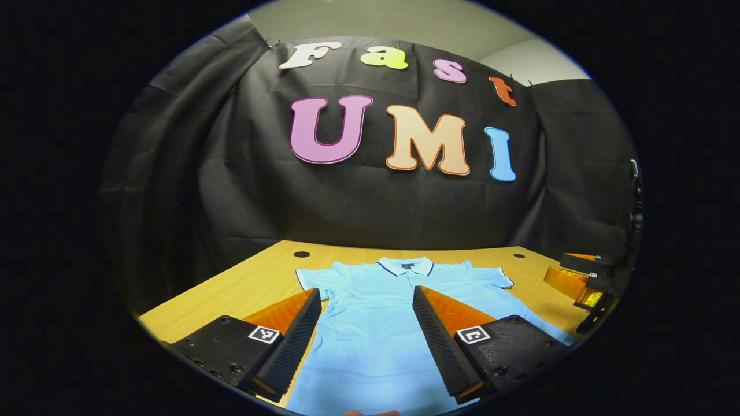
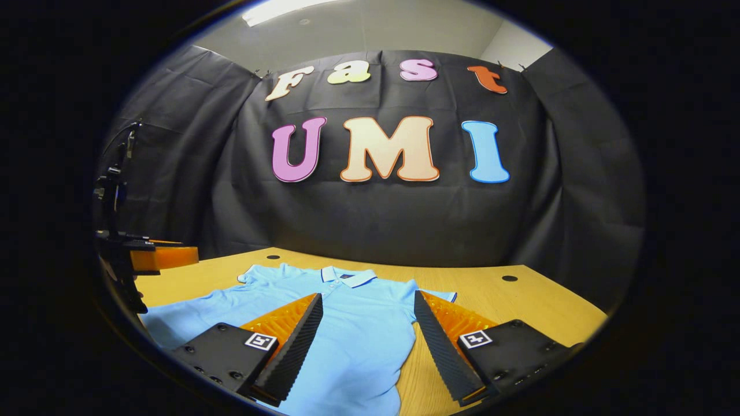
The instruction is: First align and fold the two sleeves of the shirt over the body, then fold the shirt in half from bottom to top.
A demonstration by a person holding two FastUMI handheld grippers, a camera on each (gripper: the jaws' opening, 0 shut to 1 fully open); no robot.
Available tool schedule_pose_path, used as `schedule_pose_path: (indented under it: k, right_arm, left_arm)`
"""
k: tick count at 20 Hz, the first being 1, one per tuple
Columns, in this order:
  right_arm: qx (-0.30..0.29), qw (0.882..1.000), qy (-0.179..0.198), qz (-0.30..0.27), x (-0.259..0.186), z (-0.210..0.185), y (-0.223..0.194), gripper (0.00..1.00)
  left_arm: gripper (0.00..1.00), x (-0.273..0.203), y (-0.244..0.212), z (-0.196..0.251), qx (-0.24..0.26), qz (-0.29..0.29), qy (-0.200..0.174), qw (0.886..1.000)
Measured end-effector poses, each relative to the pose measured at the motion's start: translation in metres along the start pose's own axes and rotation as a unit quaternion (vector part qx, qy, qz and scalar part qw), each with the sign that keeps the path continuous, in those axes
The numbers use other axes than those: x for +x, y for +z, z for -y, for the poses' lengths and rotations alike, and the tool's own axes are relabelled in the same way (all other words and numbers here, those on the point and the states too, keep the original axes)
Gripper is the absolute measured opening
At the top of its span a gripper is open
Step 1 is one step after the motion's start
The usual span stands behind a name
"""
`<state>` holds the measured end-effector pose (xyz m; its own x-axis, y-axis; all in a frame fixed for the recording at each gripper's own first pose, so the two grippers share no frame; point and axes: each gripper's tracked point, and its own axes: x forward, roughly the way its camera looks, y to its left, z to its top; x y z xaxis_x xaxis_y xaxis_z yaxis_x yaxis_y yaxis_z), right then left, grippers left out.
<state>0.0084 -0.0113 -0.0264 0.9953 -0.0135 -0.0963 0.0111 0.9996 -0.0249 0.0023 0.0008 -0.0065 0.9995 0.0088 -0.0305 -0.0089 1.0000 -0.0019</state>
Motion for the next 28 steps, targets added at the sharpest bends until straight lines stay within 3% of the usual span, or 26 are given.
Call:
schedule_pose_path:
  k: [4, 8, 13, 16, 20, 28]
  right_arm:
    - [0.011, 0.999, -0.002, -0.045, 0.029, 0.019, -0.006, 0.98]
    - [-0.009, 0.994, -0.042, -0.099, 0.076, 0.067, -0.009, 0.99]
    - [0.045, 0.982, -0.058, -0.175, 0.134, 0.102, -0.024, 0.98]
    - [0.046, 0.972, -0.075, -0.218, 0.163, 0.12, -0.047, 0.98]
    - [0.046, 0.957, -0.093, -0.271, 0.185, 0.136, -0.086, 0.98]
    - [0.08, 0.939, -0.124, -0.31, 0.206, 0.156, -0.13, 0.98]
  left_arm:
    - [0.95, 0.0, -0.004, -0.001, -0.003, -0.006, -0.009, 1.0]
    - [0.95, -0.003, -0.001, 0.001, 0.001, -0.006, -0.017, 1.0]
    - [0.95, -0.003, -0.001, 0.003, 0.003, -0.003, -0.02, 1.0]
    - [0.95, -0.004, 0.0, 0.002, 0.004, 0.0, -0.025, 1.0]
    - [0.95, -0.003, -0.002, 0.002, 0.0, -0.005, -0.025, 1.0]
    - [0.95, 0.004, -0.005, -0.008, -0.004, -0.009, -0.011, 1.0]
